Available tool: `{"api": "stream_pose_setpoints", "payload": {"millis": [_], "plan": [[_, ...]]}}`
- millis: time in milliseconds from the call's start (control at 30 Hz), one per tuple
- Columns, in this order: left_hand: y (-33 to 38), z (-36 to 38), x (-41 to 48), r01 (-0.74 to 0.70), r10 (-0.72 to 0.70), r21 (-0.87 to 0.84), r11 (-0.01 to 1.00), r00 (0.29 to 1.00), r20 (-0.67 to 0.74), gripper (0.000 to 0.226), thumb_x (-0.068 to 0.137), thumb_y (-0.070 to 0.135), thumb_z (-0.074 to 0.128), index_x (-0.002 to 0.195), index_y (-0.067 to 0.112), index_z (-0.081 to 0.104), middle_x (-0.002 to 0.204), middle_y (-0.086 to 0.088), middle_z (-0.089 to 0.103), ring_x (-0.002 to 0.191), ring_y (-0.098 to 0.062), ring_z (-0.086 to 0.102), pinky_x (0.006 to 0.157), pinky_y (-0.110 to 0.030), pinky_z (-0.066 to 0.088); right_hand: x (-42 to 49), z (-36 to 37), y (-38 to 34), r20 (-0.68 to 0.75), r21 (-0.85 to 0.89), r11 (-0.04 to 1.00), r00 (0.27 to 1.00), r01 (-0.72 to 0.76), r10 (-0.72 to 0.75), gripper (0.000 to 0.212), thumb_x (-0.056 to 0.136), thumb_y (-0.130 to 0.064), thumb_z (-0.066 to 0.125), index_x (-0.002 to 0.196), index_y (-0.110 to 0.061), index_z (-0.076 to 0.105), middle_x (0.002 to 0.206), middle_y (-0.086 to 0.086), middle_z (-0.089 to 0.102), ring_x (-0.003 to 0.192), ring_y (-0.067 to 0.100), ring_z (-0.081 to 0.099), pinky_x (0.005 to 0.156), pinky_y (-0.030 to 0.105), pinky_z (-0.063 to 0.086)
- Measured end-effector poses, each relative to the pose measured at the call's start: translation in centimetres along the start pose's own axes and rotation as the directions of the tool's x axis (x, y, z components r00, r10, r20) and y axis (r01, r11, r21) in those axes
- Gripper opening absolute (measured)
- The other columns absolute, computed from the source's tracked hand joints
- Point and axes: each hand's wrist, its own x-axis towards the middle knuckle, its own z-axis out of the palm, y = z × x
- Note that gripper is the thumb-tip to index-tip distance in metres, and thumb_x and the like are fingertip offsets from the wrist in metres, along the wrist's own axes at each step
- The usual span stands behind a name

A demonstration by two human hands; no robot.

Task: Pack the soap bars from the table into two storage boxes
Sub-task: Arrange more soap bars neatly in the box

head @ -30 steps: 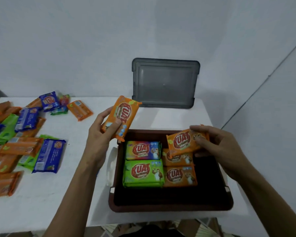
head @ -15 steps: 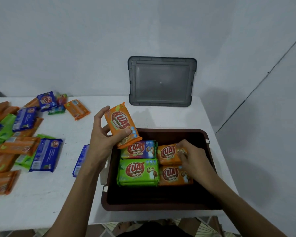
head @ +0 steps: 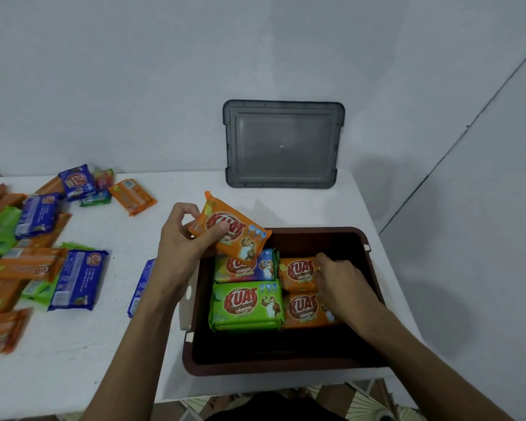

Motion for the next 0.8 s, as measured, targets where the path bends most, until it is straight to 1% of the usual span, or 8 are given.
{"api": "stream_pose_setpoints", "payload": {"millis": [100,167,233,300,400,500,600,800], "plan": [[0.0,0.2,-0.2,-0.002,0.001,0.012,1.0,0.998,0.061,0.03,0.086,0.018,0.068,0.081,0.015,0.039,0.092,-0.008,0.073,0.087,-0.023,0.073,0.061,-0.03,0.06,-0.4,-0.6,-0.6,-0.227,0.162,0.978,0.969,0.135,-0.096,0.026,0.101,-0.023,0.044,0.123,-0.017,0.055,0.109,0.005,0.064,0.093,0.017,0.061,0.081,0.034,0.054],[-0.1,0.5,-0.3,0.018,-0.017,-0.007,1.0,0.996,0.093,0.03,0.088,0.02,0.066,0.078,0.014,0.038,0.092,-0.011,0.071,0.089,-0.025,0.072,0.058,-0.029,0.058,-1.0,-1.7,-1.8,-0.328,0.373,0.887,0.933,0.274,-0.15,0.028,0.1,-0.024,0.049,0.127,-0.022,0.055,0.111,-0.004,0.064,0.1,0.007,0.062,0.085,0.025,0.053],[-0.3,0.8,-0.3,0.055,-0.05,-0.038,0.998,0.991,0.127,0.03,0.086,0.023,0.065,0.076,0.013,0.039,0.093,-0.013,0.069,0.092,-0.026,0.071,0.055,-0.027,0.058,-1.6,-2.9,-3.2,-0.22,0.664,0.7,0.964,0.262,-0.152,0.033,0.098,-0.028,0.054,0.13,-0.031,0.05,0.11,-0.012,0.066,0.1,-0.001,0.064,0.08,0.014,0.053],[-0.5,1.2,-0.5,0.104,-0.088,-0.087,0.991,0.982,0.17,0.03,0.084,0.026,0.065,0.073,0.013,0.04,0.093,-0.012,0.069,0.093,-0.028,0.071,0.055,-0.027,0.058,-1.8,-3.4,-4.2,-0.073,0.857,0.496,0.985,0.141,-0.154,0.038,0.095,-0.029,0.059,0.13,-0.037,0.047,0.108,-0.008,0.069,0.096,0.003,0.069,0.077,0.02,0.057],[-0.8,1.5,-0.7,0.17,-0.14,-0.143,0.975,0.97,0.2,0.031,0.082,0.03,0.066,0.072,0.013,0.041,0.095,-0.014,0.07,0.092,-0.03,0.07,0.059,-0.03,0.059,-1.9,-3.2,-4.8,-0.032,0.951,0.303,0.995,0.059,-0.095,0.033,0.091,-0.023,0.064,0.122,-0.033,0.056,0.109,0.003,0.07,0.094,0.016,0.072,0.08,0.035,0.059],[-1.0,1.6,-1.0,0.146,-0.13,-0.074,0.987,0.974,0.184,0.031,0.086,0.028,0.064,0.073,0.012,0.042,0.088,-0.01,0.071,0.087,-0.026,0.071,0.055,-0.027,0.059,-2.0,-3.1,-4.7,-0.028,0.986,0.161,0.998,0.037,-0.057,0.025,0.091,-0.013,0.064,0.114,-0.024,0.063,0.104,0.007,0.072,0.095,0.022,0.072,0.078,0.038,0.059],[-1.1,1.5,-1.3,0.016,-0.038,0.132,0.991,0.987,0.158,0.025,0.09,0.027,0.062,0.081,0.007,0.049,0.088,-0.006,0.071,0.081,-0.019,0.072,0.056,-0.028,0.057,-2.2,-3.6,-3.9,-0.049,0.986,0.158,0.998,0.054,-0.034,0.023,0.093,-0.009,0.061,0.112,-0.02,0.066,0.104,0.008,0.073,0.094,0.023,0.072,0.074,0.038,0.06],[-1.1,0.2,-1.5,-0.247,0.237,0.436,0.865,0.968,0.077,0.004,0.092,0.024,0.063,0.092,0.021,0.061,0.09,0.007,0.068,0.086,-0.006,0.065,0.065,-0.027,0.055,-3.3,-4.6,-0.6,-0.074,0.928,0.366,0.997,0.068,0.004,0.021,0.096,-0.011,0.057,0.112,-0.023,0.065,0.098,0.004,0.074,0.087,0.021,0.074,0.07,0.039,0.061]]}}
